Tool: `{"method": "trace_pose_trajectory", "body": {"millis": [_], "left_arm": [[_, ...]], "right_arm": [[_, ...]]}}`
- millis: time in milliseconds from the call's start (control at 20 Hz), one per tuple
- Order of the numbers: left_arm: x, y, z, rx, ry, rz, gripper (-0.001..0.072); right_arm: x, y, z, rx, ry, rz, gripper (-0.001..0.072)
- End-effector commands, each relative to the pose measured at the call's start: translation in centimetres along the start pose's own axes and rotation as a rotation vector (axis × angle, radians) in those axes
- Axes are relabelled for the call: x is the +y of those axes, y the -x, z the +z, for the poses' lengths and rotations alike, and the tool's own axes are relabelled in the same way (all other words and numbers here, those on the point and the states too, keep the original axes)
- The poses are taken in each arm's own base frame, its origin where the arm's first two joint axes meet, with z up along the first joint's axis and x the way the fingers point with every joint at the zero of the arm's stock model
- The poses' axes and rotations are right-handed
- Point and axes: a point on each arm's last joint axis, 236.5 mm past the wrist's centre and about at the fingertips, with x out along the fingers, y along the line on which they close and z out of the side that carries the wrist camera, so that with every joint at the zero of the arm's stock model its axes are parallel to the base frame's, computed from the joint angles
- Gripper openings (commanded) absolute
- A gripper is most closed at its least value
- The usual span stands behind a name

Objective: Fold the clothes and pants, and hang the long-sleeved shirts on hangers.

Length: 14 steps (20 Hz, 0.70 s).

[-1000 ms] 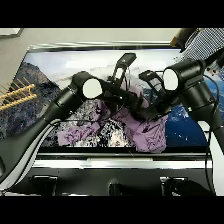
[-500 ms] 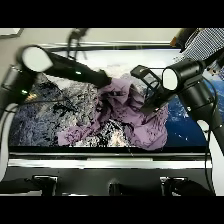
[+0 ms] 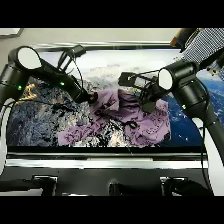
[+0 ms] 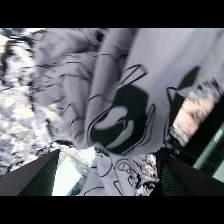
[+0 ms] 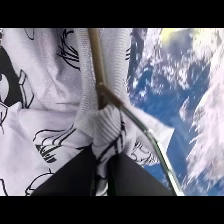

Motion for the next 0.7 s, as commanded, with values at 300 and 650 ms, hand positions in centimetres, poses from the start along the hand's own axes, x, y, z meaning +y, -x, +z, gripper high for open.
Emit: {"method": "trace_pose_trajectory", "body": {"millis": [300,650], "left_arm": [[-0.3,-3.3,-0.8,-0.025,-0.216,-0.080,0.0679],[-1.3,-4.8,-1.9,-0.012,-0.232,-0.144,0.0128]], "right_arm": [[0.6,-0.2,2.1,-0.087,0.103,0.028,0.0047],[0.0,0.4,3.5,-0.152,0.094,-0.007,0.0047]]}}
